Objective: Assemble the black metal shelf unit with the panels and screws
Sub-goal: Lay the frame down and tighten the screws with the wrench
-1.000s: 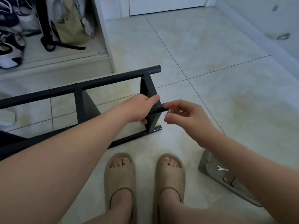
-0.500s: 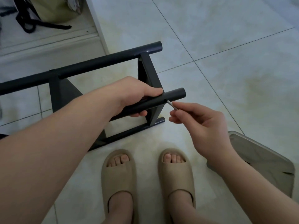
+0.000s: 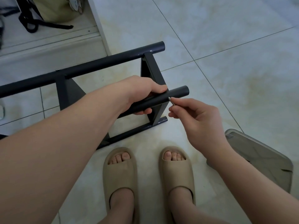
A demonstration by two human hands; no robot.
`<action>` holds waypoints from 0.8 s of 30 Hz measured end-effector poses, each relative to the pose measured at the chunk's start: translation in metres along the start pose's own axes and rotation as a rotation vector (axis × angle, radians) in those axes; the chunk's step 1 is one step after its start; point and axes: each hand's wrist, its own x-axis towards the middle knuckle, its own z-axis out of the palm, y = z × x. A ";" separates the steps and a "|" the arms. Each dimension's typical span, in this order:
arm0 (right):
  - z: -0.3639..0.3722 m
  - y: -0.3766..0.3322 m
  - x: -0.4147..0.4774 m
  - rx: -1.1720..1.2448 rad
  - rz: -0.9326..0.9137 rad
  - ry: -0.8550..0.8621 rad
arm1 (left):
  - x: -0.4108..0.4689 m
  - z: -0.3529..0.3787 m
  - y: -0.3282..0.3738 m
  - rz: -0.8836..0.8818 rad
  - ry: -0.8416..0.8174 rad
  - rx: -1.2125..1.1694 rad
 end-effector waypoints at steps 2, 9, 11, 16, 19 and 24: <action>0.000 -0.001 0.002 -0.030 -0.002 0.000 | 0.001 -0.001 -0.001 0.029 -0.008 0.014; 0.001 -0.004 0.002 -0.058 0.029 -0.016 | -0.002 0.005 -0.004 0.104 -0.031 -0.009; 0.000 -0.006 0.001 -0.072 0.022 -0.023 | -0.003 0.007 -0.003 0.115 -0.021 0.010; -0.002 -0.006 -0.006 -0.098 0.037 -0.034 | -0.008 0.012 -0.009 0.146 -0.047 0.028; -0.003 -0.005 -0.009 -0.104 0.047 -0.025 | -0.009 0.014 -0.014 0.178 -0.036 0.034; -0.003 -0.008 -0.012 -0.113 0.063 -0.030 | -0.009 0.016 -0.017 0.205 -0.014 0.069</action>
